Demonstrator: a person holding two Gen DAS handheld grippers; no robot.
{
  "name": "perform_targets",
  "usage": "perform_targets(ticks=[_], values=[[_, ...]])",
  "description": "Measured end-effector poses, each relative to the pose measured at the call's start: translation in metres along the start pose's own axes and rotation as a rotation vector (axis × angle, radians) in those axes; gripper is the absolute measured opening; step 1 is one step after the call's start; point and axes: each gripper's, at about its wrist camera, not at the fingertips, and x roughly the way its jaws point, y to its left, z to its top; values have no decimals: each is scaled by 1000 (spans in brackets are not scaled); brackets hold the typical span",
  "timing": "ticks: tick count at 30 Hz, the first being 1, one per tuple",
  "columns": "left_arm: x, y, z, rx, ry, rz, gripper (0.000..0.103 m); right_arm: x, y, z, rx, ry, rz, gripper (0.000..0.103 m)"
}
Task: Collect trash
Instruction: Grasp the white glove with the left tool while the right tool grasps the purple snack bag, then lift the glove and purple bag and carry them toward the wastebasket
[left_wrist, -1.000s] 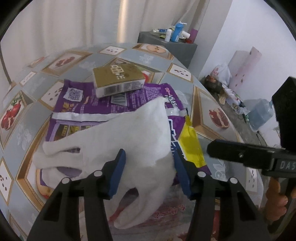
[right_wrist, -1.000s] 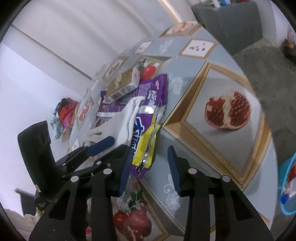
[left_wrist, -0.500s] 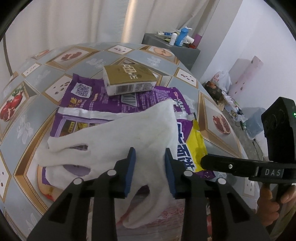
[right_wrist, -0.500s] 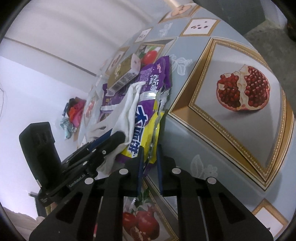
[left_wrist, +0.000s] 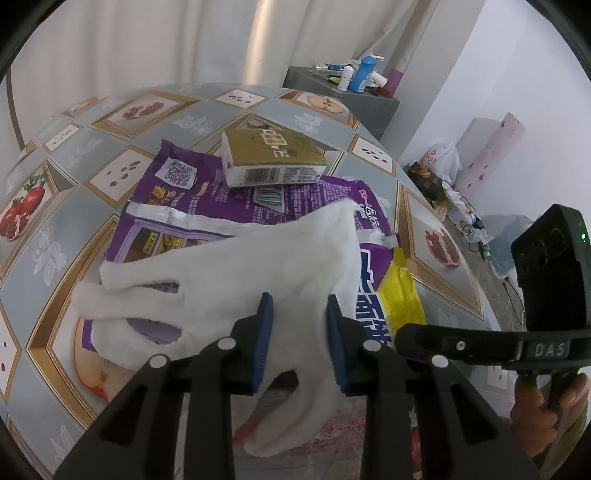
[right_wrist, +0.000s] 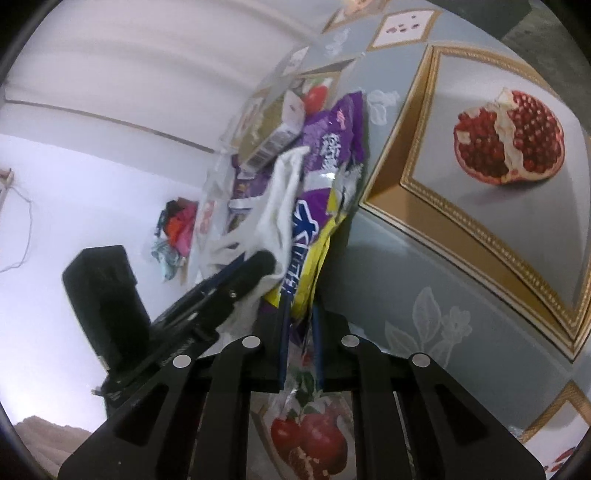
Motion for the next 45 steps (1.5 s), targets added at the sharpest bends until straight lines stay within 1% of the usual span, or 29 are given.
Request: perform_targets(ticks=[3, 5, 7, 9, 13, 18, 24, 31, 37, 42, 44, 45], values=[[0, 0, 0, 1, -1, 3, 26, 0, 0, 1, 9, -10, -1, 5], [0, 0, 1, 1, 1, 12, 22, -1, 0, 1, 11, -19, -2, 4], [1, 3, 3, -20, 14, 0, 13, -5, 1, -3, 7, -27, 1, 3], [1, 7, 5, -37, 24, -9, 8, -9, 2, -4, 4, -32, 14, 1], [-5, 6, 6, -28, 7, 4, 4, -13, 7, -4, -5, -44, 32, 1], [-22, 6, 10, -26, -40, 18, 3, -20, 16, -5, -18, -68, 65, 0], [-51, 9, 13, -46, -103, 28, 3, -31, 26, -9, -29, -97, 98, 0], [-88, 11, 13, -60, -182, 35, 3, -53, 43, -18, -47, -159, 135, 0], [-118, 5, 8, -55, -243, 31, 3, -84, 49, -33, -70, -225, 140, 0], [-141, -3, -2, -42, -280, 3, 3, -103, 54, -49, -74, -277, 131, 0], [-149, -8, -7, -32, -297, -12, 3, -112, 60, -58, -87, -316, 129, 0], [-154, -10, -9, -21, -312, -13, 3, -116, 62, -63, -91, -336, 141, 0]])
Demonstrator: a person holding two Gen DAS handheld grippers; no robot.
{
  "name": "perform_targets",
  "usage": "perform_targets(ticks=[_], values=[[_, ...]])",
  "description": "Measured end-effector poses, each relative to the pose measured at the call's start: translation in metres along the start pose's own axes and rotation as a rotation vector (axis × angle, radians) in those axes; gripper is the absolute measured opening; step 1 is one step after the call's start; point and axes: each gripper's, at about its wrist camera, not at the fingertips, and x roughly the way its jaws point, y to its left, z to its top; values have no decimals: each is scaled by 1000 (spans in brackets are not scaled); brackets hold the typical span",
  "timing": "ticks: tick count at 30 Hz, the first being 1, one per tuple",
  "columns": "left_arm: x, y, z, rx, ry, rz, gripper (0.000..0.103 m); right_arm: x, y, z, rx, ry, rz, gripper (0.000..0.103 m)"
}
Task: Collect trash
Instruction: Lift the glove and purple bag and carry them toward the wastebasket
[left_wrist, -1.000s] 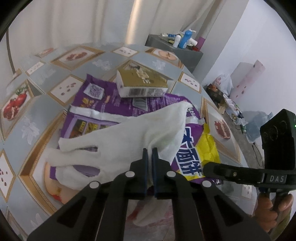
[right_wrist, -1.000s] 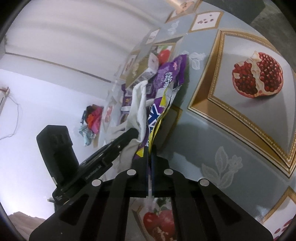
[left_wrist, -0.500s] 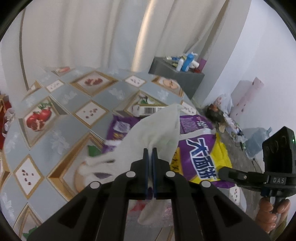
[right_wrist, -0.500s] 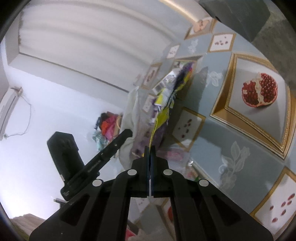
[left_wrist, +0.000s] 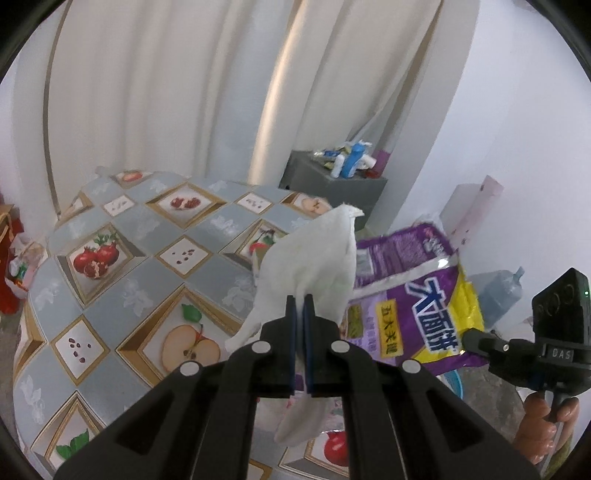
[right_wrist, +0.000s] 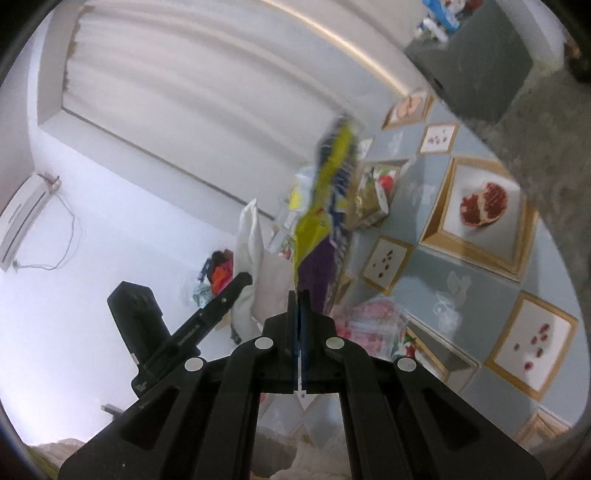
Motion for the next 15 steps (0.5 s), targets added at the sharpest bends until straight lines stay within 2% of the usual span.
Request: perform_targets(ticks=[5, 9, 15], values=[[-12, -6, -1, -3, -13, -11, 3, -11, 2, -6, 10, -48, 31, 0], [-17, -23, -1, 40, -10, -41, 3, -36, -1, -7, 0, -112, 40, 0], [-20, -58, -2, 88, -20, -100, 3, -79, -20, -16, 26, -193, 6, 0]])
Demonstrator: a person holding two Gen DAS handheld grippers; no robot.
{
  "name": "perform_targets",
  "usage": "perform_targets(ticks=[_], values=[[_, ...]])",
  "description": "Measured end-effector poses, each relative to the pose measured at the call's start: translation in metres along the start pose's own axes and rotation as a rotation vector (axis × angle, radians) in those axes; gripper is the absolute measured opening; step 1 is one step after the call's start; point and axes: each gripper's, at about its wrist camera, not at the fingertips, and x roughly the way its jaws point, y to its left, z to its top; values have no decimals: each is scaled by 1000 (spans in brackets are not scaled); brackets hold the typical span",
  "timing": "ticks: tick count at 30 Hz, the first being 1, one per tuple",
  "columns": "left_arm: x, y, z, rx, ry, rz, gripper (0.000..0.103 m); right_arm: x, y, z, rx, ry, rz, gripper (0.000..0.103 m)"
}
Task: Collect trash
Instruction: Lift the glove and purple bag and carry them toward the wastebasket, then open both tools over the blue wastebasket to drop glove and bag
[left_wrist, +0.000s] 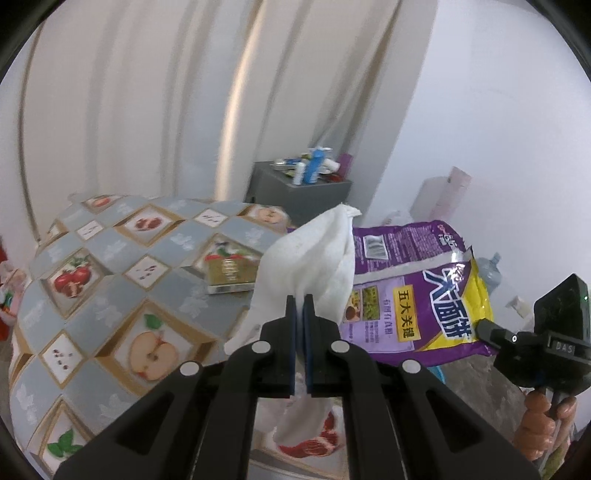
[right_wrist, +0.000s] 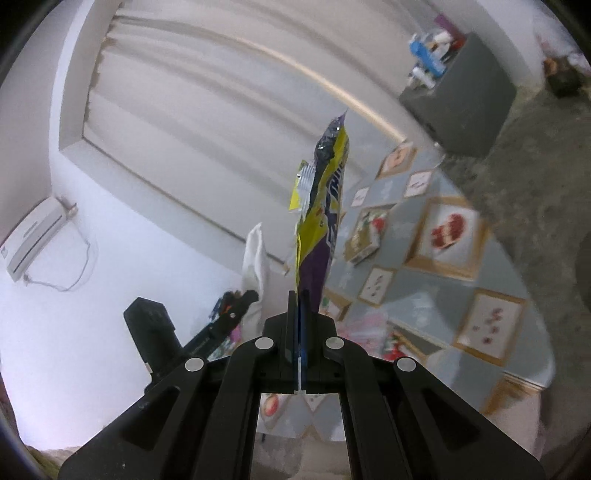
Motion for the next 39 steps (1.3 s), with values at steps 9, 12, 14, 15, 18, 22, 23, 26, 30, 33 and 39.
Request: perform_targets(ticks=[9, 12, 14, 15, 18, 22, 23, 26, 30, 33, 39], values=[[47, -104, 15, 148, 88, -216, 3, -100, -49, -4, 90, -228, -107, 0], [72, -148, 19, 200, 126, -291, 3, -129, -68, -5, 129, -302, -170, 0], [87, -172, 19, 222, 157, -333, 3, -148, -84, -7, 159, -346, -215, 0], [98, -188, 18, 235, 179, -358, 3, -155, -91, -8, 171, -363, -236, 0], [129, -232, 10, 272, 253, -423, 3, -172, -119, -12, 238, -410, -284, 0], [175, -287, -9, 326, 357, -476, 3, -191, -163, -18, 360, -459, -296, 0], [186, -299, -14, 341, 380, -485, 3, -190, -177, -21, 398, -468, -290, 0], [222, -335, -34, 377, 469, -508, 3, -193, -216, -26, 505, -474, -293, 0], [273, -375, -67, 429, 573, -511, 3, -195, -264, -31, 599, -460, -310, 0], [306, -391, -89, 447, 628, -496, 4, -189, -301, -36, 665, -453, -297, 0], [387, -400, -146, 447, 794, -390, 45, -181, -384, -66, 837, -374, -402, 38]])
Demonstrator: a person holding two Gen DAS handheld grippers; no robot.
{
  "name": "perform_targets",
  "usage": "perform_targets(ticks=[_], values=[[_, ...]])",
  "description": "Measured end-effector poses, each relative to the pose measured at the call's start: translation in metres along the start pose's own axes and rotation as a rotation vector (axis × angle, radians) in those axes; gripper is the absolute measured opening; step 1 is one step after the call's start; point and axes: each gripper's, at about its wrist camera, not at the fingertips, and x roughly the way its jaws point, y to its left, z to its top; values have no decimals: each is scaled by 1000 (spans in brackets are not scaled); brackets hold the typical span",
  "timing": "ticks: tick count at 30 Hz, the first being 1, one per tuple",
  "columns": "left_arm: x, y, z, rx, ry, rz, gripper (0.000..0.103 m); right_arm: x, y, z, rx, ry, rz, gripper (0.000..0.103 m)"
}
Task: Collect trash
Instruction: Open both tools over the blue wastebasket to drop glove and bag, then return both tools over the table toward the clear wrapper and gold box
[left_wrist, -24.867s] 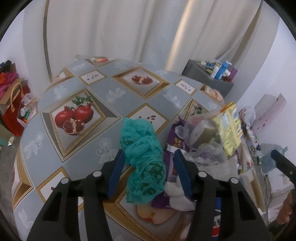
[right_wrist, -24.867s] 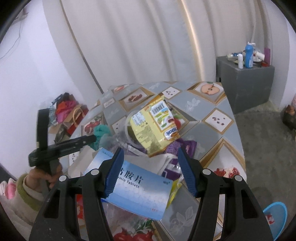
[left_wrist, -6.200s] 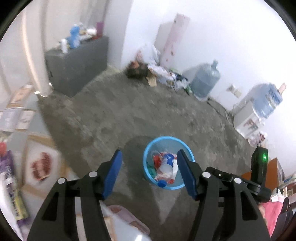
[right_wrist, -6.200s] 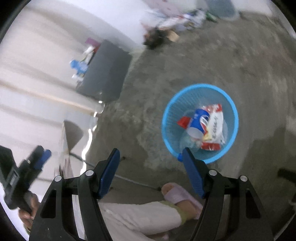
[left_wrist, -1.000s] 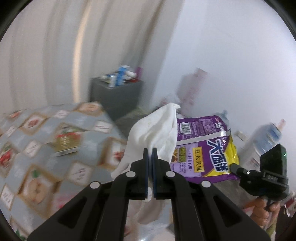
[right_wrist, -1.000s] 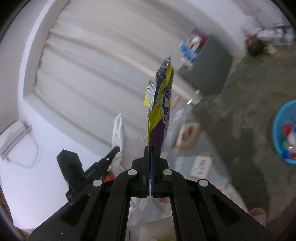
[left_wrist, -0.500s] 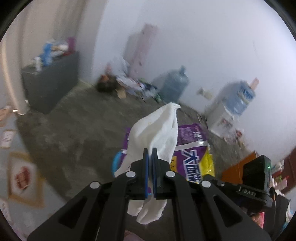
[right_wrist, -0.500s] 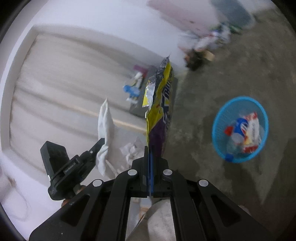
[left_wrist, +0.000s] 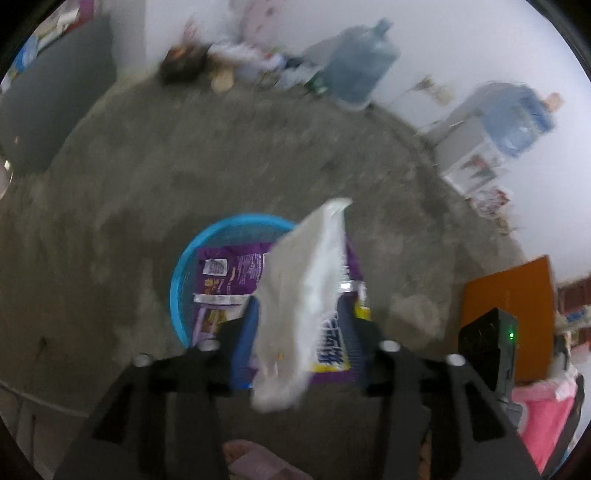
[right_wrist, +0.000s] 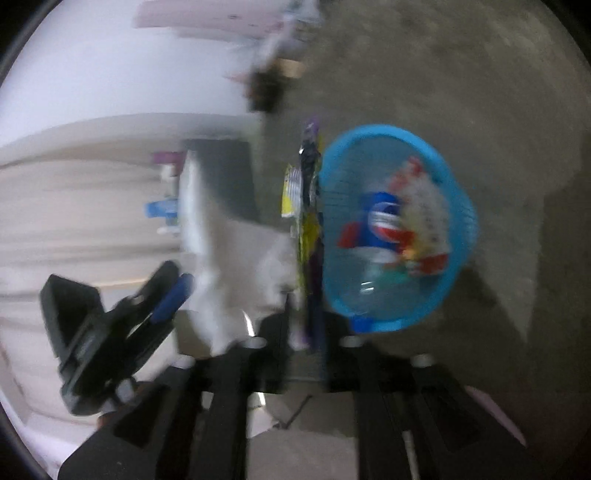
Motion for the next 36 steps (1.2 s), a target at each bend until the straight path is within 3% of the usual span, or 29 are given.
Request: perform_targets(ticks=[1, 6, 11, 18, 23, 28, 36], values=[[7, 6, 0, -16, 15, 14, 45, 4, -13, 2, 29, -10, -71, 39], [-7, 14, 1, -63, -31, -5, 46, -7, -24, -1, 43, -36, -62, 41], [-52, 11, -2, -60, -123, 20, 46, -19, -17, -5, 6, -71, -69, 41], [-126, 6, -29, -39, -241, 61, 53, -38, 36, -20, -217, -148, -138, 42], [-178, 17, -72, -75, -290, 107, 54, -53, 85, -46, -457, -215, -211, 49], [-246, 44, -132, -134, -414, 209, 54, -58, 121, -74, -613, -233, -194, 49], [-328, 93, -250, -286, -564, 344, 54, -38, 174, -149, -836, -134, -104, 49]])
